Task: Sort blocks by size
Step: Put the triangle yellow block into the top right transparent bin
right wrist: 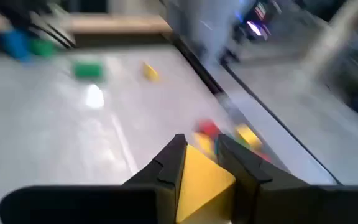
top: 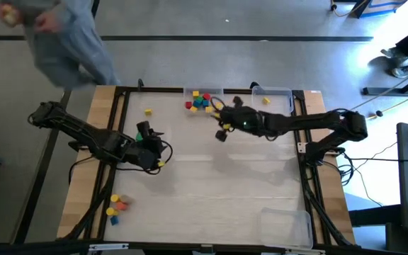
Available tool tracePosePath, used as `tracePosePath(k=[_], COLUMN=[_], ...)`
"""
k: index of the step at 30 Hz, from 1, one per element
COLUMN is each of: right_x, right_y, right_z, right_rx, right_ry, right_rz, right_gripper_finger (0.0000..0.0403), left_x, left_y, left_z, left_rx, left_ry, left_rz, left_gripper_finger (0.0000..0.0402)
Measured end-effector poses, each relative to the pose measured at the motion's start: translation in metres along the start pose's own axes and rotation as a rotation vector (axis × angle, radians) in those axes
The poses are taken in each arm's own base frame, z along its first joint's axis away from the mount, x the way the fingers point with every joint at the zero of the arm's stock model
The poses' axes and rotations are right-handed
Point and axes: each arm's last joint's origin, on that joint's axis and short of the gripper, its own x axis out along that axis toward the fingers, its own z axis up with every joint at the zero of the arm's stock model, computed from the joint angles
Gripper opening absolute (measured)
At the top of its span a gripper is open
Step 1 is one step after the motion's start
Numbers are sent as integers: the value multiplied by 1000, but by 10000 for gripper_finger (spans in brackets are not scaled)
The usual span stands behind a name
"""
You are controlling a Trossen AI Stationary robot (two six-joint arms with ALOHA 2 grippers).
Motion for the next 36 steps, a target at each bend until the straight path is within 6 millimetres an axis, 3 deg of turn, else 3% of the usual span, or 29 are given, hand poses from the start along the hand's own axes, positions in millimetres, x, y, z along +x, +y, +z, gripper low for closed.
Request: tracePosePath(k=[12,19,26,36], right_x=[-4,-12,-22,-31], right_y=[-102,-162,-199,-211], right_z=[-38,-63,-94,-124], right_rx=[125,274,423,508], right_ry=[383,523,609,681], right_rz=[-323,-495,-530,-558], right_gripper_finger=[76,91,81,229], left_x=[10,12,12,13], left_y=[-5,-8,-8,-7], left_z=[-18,-20,-19,-19], left_rx=[-10,-7,-28,-27], left_ry=[43,33,23,25], left_rz=[14,11,8,14], left_gripper_finger=[230,230,230,230])
